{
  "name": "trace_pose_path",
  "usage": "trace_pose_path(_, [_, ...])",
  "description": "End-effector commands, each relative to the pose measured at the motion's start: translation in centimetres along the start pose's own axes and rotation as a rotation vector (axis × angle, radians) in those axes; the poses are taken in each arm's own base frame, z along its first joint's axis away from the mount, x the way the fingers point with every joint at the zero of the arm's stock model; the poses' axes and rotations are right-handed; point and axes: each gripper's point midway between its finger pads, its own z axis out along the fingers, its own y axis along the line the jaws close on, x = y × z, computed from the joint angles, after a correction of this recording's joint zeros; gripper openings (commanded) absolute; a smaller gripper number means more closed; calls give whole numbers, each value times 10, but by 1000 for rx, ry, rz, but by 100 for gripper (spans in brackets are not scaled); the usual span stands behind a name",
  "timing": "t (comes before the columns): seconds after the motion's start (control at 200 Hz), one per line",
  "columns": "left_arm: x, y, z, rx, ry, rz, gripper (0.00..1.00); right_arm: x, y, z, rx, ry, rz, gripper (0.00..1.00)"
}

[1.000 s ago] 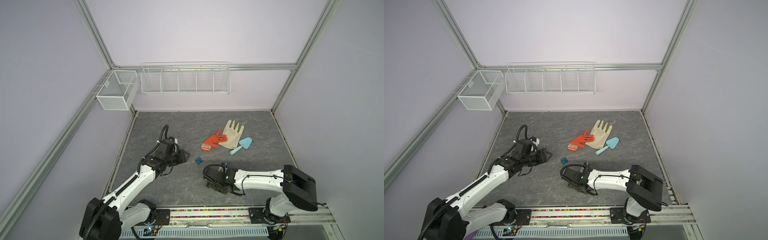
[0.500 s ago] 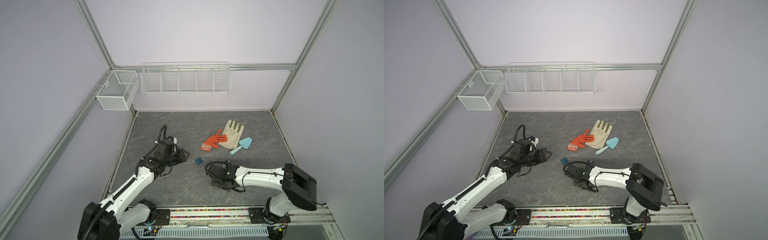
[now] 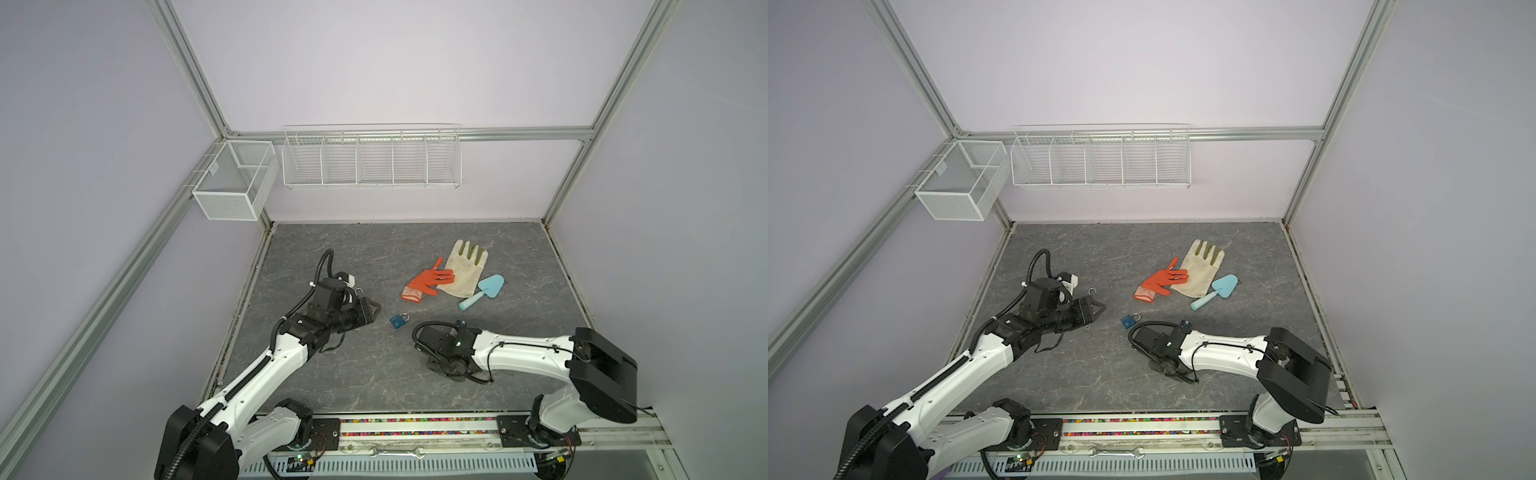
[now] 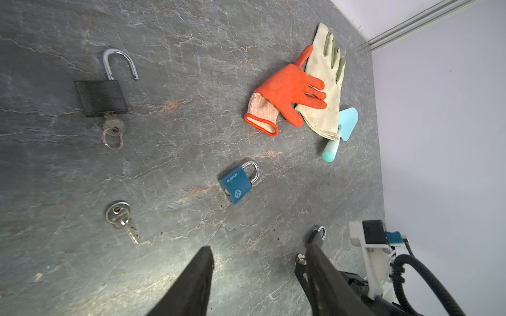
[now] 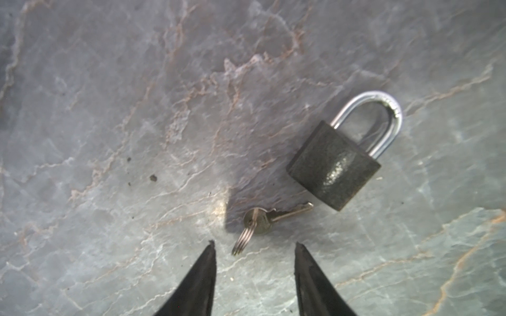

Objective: Unlock with the key
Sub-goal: 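Lower the right gripper and grasp the silver key ring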

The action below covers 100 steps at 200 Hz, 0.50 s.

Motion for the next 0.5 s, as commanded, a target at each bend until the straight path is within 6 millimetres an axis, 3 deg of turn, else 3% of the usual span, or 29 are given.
trace_pose_path(0.0, [-1,-8,-1,25,5,29,55,-6,11,-6,-14,-12,55,44])
trace_pose_path(0.15, [1,-6,0,20,7,26,55,-7,15,-3,-7,-7,24,39])
trace_pose_path(0.495, [1,-9,3,32,11,23,55,-8,3,6,32,0,33,36])
